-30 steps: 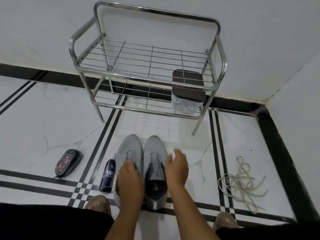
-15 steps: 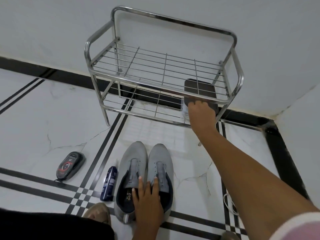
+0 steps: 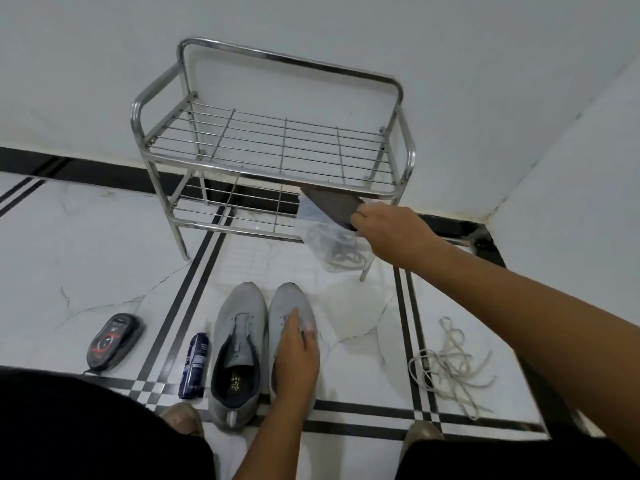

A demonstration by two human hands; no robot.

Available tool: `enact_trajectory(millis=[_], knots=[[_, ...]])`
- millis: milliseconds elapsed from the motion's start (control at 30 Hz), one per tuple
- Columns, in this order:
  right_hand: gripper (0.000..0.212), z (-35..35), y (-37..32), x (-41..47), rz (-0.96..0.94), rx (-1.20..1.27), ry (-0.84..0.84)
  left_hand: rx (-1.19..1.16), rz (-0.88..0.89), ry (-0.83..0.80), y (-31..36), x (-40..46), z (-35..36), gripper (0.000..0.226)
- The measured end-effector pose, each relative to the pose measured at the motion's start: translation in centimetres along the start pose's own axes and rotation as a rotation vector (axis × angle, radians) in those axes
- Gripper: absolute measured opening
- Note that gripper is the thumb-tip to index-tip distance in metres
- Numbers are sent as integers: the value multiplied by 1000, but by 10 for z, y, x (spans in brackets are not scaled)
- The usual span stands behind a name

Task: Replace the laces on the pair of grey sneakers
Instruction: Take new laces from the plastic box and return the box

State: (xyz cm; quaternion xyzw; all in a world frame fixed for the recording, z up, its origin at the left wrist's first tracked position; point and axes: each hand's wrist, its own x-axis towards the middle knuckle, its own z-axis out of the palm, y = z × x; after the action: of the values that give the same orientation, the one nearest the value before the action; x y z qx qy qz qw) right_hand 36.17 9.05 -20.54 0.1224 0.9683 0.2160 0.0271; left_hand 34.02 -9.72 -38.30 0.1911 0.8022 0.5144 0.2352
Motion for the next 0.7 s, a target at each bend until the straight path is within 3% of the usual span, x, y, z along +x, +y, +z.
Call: enact_trajectory(millis=[100,200,300,400,700], knots=[[16,-16,0,-32,-56,69,-39,-405,-77,-112,58,6,0,53],[16,-24,6,-69,-132,191,-141,-704,-279,-224,90,4,5,66],[13,-11,16,-99,-125,378,-222,-719,-342,-287,88,-9,22,76],[16,25,13,-123,-99,501,-232,-743,-353,-330,67,-19,46,71],[31,163,-65,-166,257,718,-54,-650,-537,-329,-17,-18,93,60]])
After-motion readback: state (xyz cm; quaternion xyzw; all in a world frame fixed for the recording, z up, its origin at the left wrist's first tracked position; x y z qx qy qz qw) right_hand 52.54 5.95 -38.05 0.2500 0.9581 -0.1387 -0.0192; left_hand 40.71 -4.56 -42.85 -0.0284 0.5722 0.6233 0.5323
